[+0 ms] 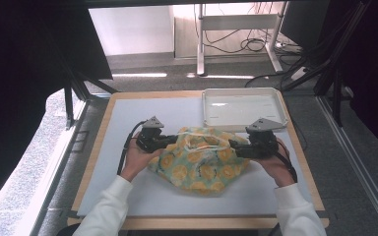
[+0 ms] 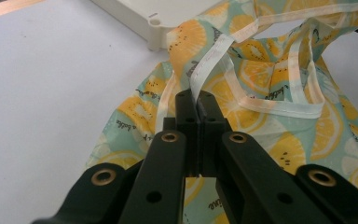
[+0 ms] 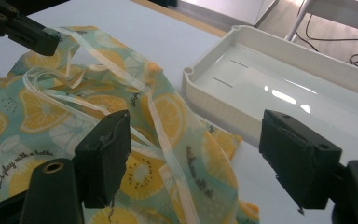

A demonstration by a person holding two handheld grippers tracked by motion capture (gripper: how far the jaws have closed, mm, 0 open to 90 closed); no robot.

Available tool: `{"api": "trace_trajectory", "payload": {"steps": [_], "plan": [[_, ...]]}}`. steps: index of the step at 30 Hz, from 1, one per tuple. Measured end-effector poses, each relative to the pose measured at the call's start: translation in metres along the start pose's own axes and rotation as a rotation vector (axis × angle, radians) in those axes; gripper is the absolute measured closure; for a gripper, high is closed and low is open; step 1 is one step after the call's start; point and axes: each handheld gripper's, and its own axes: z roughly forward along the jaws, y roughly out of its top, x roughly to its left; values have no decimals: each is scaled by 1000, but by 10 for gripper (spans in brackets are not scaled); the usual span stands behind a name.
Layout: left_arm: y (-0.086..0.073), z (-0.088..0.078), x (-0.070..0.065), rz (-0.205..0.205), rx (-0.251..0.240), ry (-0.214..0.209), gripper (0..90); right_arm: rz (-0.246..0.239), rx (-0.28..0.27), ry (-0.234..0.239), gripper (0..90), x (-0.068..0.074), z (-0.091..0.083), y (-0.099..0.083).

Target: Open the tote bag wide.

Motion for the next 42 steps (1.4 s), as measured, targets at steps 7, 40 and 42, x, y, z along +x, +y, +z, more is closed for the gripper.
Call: {"api": "trace_trajectory", "payload": {"steps": [7, 40, 42], "plan": [[0, 0, -1, -1, 3, -1, 900, -18, -2, 19, 271, 5, 16, 16], [0, 0, 0, -6, 12, -14, 897, -79, 200, 63, 754, 7, 67, 0], [0, 0, 1, -5, 14, -15, 897, -76, 208, 72, 794, 6, 68, -1]]}}
